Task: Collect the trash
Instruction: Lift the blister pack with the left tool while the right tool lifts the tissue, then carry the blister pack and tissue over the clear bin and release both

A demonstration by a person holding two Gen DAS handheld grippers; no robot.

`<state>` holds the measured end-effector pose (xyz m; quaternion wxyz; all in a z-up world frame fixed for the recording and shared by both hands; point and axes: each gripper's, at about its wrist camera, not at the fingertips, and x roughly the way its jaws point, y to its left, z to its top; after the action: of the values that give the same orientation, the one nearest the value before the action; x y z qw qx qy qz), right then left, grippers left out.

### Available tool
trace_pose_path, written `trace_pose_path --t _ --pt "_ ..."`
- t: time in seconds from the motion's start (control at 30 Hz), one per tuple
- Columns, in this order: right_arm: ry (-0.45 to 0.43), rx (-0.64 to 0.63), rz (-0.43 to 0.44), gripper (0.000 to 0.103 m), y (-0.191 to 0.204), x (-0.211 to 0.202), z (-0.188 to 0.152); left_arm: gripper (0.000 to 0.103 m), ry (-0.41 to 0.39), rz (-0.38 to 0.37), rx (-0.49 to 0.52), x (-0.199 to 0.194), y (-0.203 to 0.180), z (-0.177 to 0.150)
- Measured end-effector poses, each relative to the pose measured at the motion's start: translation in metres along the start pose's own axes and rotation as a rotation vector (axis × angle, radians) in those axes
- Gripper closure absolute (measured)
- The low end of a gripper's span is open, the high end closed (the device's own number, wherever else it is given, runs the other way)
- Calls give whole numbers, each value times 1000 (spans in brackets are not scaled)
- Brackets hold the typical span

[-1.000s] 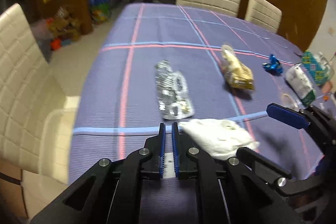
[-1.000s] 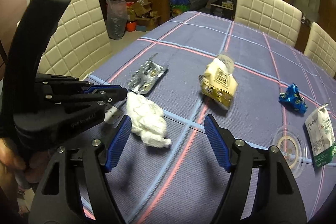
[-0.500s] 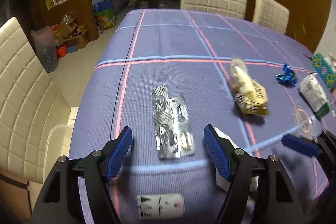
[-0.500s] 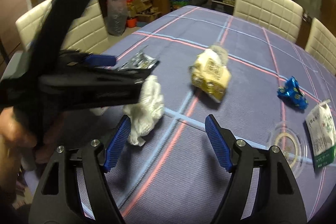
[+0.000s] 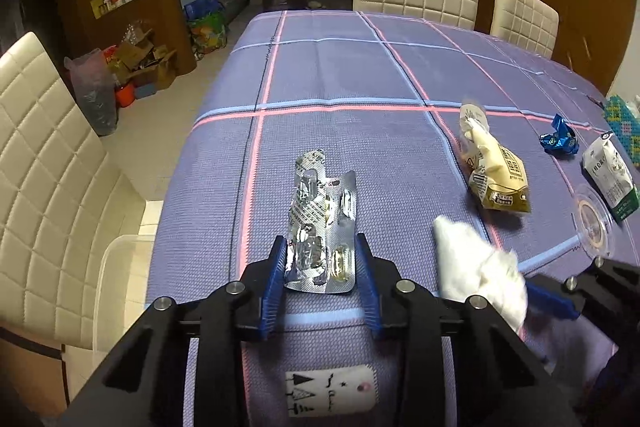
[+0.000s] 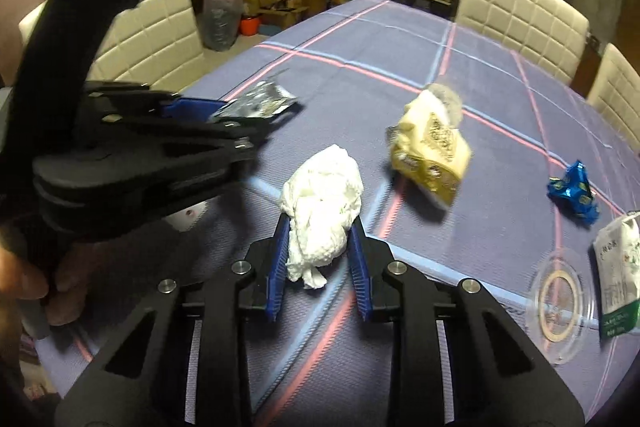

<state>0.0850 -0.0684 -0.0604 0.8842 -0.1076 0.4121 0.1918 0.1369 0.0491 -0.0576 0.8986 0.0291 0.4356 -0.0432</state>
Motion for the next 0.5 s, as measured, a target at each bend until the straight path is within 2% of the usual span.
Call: trace_pose_path --t 0.13,0.5 --pt "-31 7 -31 73 -5 -10 3 71 -31 5 5 -13 0 -2" --pt "-72 -11 -26 73 6 -29 16 71 -89 44 12 -47 8 -10"
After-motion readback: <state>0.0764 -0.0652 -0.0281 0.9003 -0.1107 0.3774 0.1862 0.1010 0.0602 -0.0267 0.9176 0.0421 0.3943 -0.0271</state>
